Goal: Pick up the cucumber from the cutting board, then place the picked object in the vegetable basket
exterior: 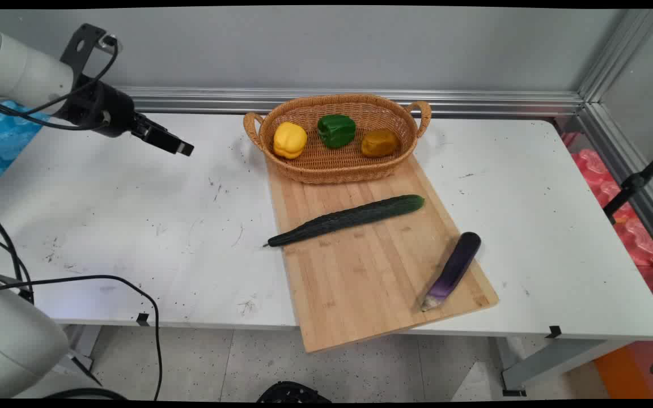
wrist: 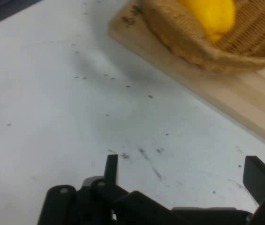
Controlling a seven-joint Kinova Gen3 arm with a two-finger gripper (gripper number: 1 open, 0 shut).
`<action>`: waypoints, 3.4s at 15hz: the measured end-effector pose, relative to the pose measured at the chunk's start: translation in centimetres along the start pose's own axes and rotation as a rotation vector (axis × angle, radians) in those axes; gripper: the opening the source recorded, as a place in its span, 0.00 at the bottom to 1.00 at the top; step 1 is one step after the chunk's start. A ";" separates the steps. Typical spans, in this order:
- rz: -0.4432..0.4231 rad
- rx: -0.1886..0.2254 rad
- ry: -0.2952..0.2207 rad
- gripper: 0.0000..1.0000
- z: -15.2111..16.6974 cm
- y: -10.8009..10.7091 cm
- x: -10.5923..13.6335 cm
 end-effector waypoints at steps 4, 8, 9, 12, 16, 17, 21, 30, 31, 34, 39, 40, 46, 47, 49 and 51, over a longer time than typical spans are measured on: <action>0.105 -0.071 -0.006 1.00 0.0 1.5 0.5; 0.224 -0.144 -0.011 1.00 0.0 3.2 1.2; 0.260 -0.166 -0.013 1.00 0.1 3.8 1.5; 0.359 -0.224 -0.016 1.00 0.6 5.6 2.3; 0.492 -0.289 -0.030 1.00 2.3 8.8 3.9; 0.508 -0.297 -0.034 1.00 2.8 9.4 4.1; 0.568 -0.318 -0.057 1.00 5.3 12.2 5.4; 0.601 -0.309 -0.132 1.00 13.5 18.1 7.8; 0.602 -0.308 -0.138 1.00 14.4 18.6 8.0; 0.603 -0.304 -0.157 1.00 16.7 19.9 8.5; 0.605 -0.299 -0.179 1.00 19.9 21.6 9.3; 0.606 -0.297 -0.182 1.00 20.4 21.8 9.5; 0.631 -0.291 -0.191 0.00 21.7 22.4 10.1; 0.636 -0.289 -0.192 0.00 21.6 22.3 10.2; 0.645 -0.285 -0.191 0.00 21.2 22.1 10.3; 0.651 -0.281 -0.186 0.00 20.5 21.9 10.7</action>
